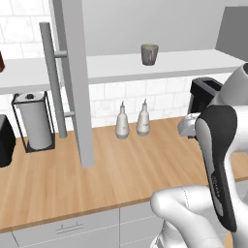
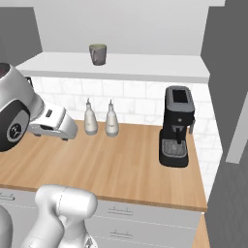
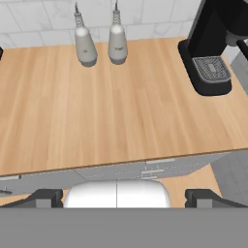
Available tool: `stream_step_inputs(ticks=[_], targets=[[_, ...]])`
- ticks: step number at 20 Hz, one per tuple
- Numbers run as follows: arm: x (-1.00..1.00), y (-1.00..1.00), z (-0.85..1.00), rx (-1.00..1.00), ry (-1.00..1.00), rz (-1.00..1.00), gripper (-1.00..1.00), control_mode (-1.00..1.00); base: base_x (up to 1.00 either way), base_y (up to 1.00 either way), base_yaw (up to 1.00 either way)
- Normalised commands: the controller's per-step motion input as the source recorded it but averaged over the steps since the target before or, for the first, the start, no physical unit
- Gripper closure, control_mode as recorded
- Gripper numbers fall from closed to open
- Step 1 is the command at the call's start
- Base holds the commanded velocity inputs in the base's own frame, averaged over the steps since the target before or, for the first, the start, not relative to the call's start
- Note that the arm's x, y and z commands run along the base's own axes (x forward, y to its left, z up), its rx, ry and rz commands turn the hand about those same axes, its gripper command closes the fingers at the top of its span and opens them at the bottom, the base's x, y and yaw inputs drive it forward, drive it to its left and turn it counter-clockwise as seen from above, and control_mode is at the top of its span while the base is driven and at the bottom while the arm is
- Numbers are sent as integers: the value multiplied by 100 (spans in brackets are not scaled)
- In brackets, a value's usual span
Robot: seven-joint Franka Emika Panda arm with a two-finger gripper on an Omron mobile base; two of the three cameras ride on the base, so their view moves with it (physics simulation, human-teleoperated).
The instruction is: Gather all objects into one cabinet and sort the glasses and bowls to opposite sides.
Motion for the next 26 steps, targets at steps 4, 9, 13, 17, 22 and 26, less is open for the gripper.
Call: stream_step_inputs(ticks=[4, 9, 13, 17, 22, 26], targets=[[0, 0, 0, 0, 0, 0, -100, 100, 68, 0, 0], [0, 6, 11, 0, -13, 1, -100, -100, 13, 0, 1], [1, 11, 59, 1, -35, 7, -100, -100, 0, 0, 0], [32, 0, 40, 4, -35, 14, -100, -100, 0, 0, 0], [63, 16, 20, 3, -32, 7, -100, -100, 0, 0, 0], [75, 14, 8, 0, -24, 2, -100, -100, 0, 0, 0]])
